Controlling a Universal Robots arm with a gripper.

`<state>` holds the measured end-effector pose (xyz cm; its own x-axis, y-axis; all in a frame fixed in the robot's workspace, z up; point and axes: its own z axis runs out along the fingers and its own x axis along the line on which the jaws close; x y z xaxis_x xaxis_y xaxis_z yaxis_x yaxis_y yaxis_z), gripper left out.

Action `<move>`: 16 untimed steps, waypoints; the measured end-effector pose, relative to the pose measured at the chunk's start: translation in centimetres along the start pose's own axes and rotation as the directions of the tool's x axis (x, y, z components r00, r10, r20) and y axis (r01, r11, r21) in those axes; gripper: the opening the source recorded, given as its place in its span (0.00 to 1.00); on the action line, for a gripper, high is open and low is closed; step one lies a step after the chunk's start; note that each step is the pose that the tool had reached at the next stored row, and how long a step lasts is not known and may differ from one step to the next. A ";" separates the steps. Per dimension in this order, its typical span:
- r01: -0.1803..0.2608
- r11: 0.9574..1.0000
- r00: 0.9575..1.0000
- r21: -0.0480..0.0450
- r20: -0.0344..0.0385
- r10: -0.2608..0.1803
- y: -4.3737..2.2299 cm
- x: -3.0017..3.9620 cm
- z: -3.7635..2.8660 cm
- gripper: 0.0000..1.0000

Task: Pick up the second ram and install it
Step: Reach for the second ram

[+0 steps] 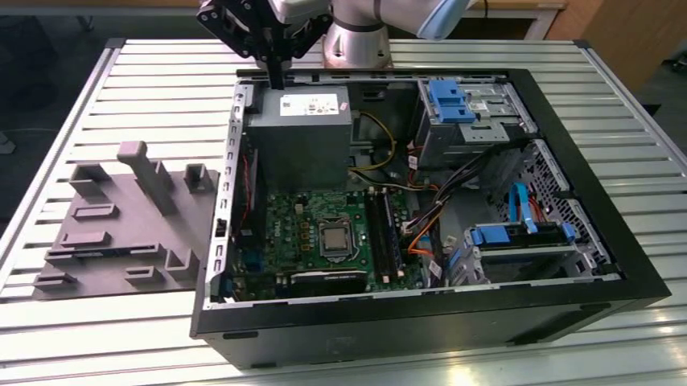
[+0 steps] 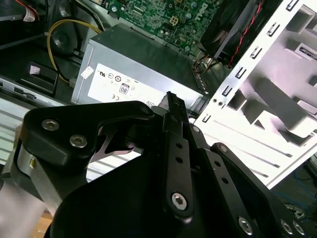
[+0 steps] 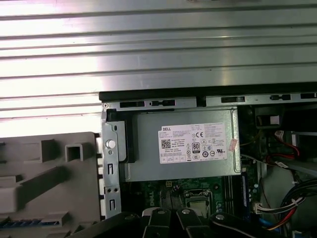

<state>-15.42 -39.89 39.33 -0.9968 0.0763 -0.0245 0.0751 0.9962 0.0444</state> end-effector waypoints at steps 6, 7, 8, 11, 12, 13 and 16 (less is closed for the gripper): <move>0.000 1.000 1.000 0.000 0.000 0.000 -0.01 0.16 -0.01 0.11; 0.000 1.000 1.000 0.000 0.000 0.000 -0.01 0.18 -0.01 0.11; 0.000 1.000 1.000 0.000 0.000 0.000 -0.02 0.19 -0.01 0.11; 0.000 1.000 1.000 0.000 0.000 0.000 -0.02 0.25 -0.01 0.11; 0.000 1.000 1.000 0.000 0.000 0.000 -0.02 0.27 -0.01 0.11; 0.000 1.000 1.000 0.000 0.000 0.000 -0.02 0.28 -0.01 0.11; 0.000 1.000 1.000 0.000 0.000 0.000 -0.03 0.34 -0.01 0.11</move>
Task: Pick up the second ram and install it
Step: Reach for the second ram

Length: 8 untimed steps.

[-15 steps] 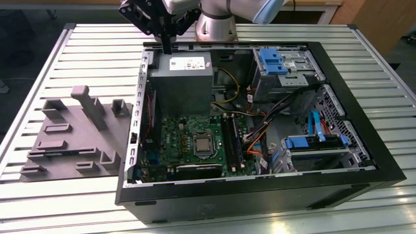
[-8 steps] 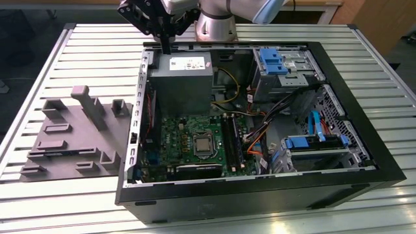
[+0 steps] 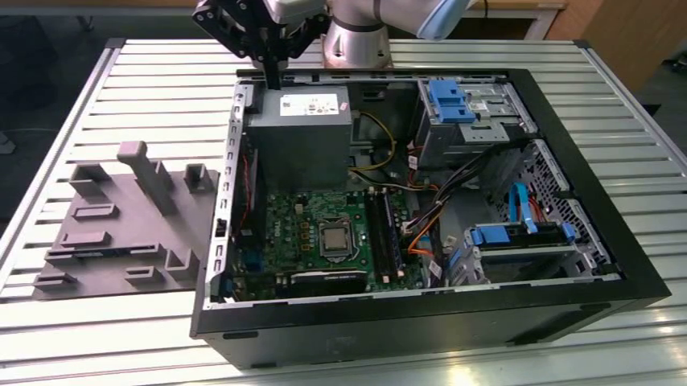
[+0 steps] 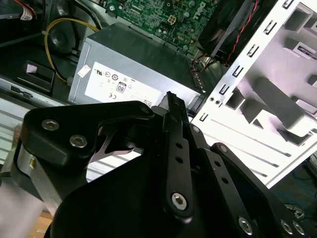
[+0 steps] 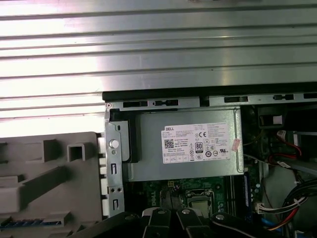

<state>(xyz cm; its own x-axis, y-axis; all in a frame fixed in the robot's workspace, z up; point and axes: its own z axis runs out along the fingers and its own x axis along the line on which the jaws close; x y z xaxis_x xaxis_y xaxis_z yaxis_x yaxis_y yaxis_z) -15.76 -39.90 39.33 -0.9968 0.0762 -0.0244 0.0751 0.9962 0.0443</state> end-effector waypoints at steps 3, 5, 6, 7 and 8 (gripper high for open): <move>0.000 1.000 1.000 0.000 0.000 0.000 -0.01 0.06 0.00 0.11; 0.000 1.000 1.000 0.000 0.000 0.000 -0.01 0.11 0.00 0.11; 0.000 1.000 1.000 0.000 0.000 0.000 -0.01 0.13 0.00 0.11; 0.000 1.000 1.000 0.000 0.000 0.000 -0.01 0.16 0.00 0.11; 0.000 1.000 1.000 0.000 0.000 0.000 -0.01 0.18 0.00 0.11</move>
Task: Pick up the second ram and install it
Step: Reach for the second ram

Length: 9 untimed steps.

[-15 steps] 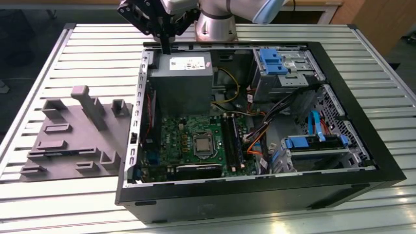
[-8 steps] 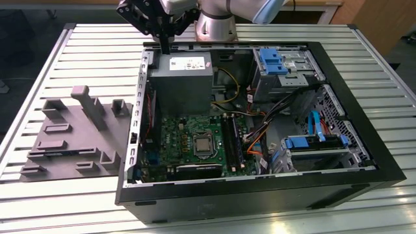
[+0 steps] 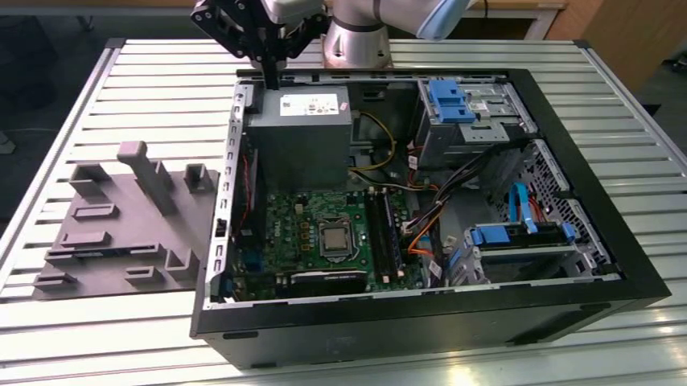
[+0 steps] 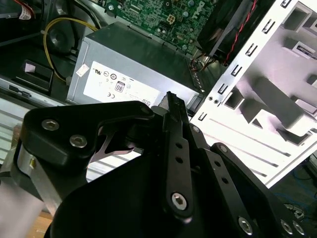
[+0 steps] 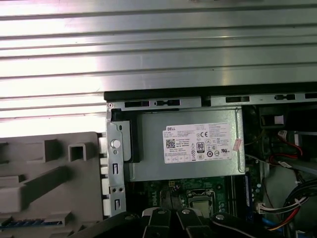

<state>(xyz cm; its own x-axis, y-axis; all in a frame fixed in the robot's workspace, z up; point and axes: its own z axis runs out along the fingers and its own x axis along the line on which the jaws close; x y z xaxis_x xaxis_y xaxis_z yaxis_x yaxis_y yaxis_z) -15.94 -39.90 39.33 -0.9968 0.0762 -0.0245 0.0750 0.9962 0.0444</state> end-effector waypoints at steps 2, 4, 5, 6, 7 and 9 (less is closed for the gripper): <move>0.000 1.000 1.000 0.000 0.000 0.000 0.00 0.07 0.00 0.11; 0.000 1.000 1.000 0.000 0.000 0.000 -0.01 0.15 -0.01 0.11; 0.000 1.000 1.000 0.000 0.000 0.000 -0.02 0.20 -0.01 0.11; 0.000 1.000 1.000 0.000 0.000 0.000 -0.02 0.26 -0.01 0.11; 0.000 1.000 1.000 0.000 0.000 0.000 -0.03 0.34 -0.01 0.11; 0.000 1.000 1.000 0.000 0.000 0.000 -0.04 0.49 -0.02 0.11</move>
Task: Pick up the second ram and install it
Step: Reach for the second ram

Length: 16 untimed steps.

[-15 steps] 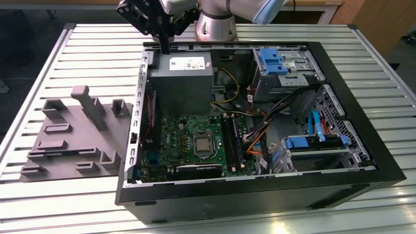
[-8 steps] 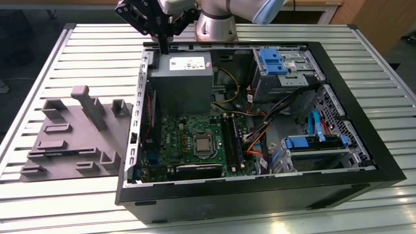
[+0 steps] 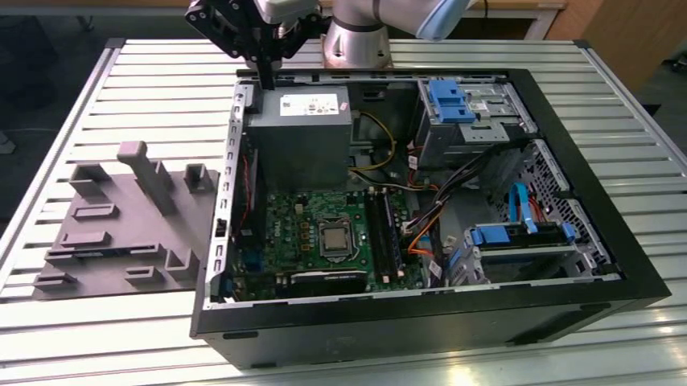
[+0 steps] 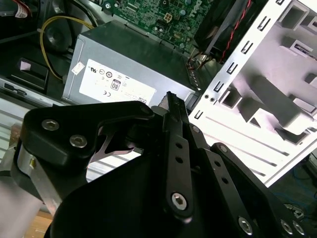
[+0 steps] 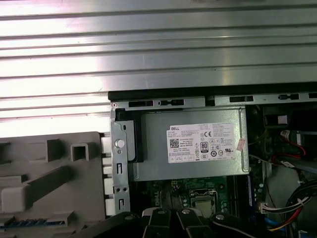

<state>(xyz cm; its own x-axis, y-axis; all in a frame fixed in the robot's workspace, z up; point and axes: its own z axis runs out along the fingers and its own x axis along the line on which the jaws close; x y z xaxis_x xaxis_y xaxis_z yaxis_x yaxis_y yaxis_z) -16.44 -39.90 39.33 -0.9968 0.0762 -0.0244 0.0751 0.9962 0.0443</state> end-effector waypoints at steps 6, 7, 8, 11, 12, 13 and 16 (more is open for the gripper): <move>0.000 1.000 1.000 0.000 0.000 0.000 -0.02 0.28 0.00 0.11; 0.000 1.000 1.000 0.000 0.000 0.000 -0.02 0.33 -0.01 0.11; 0.000 1.000 1.000 0.000 0.000 0.000 -0.03 0.37 -0.01 0.11; 0.000 1.000 1.000 0.000 0.000 0.000 -0.04 0.49 -0.01 0.11; 0.000 1.000 1.000 0.000 0.000 0.000 -0.04 0.53 -0.01 0.11; 0.000 1.000 1.000 0.000 0.000 0.000 -0.04 0.57 -0.01 0.11; 0.000 1.000 1.000 0.000 0.000 0.000 -0.05 0.70 -0.02 0.11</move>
<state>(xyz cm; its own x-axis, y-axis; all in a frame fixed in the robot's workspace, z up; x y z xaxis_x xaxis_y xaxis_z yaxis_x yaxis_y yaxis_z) -17.14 -39.90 39.33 -0.9968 0.0762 -0.0244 0.0751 0.9962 0.0443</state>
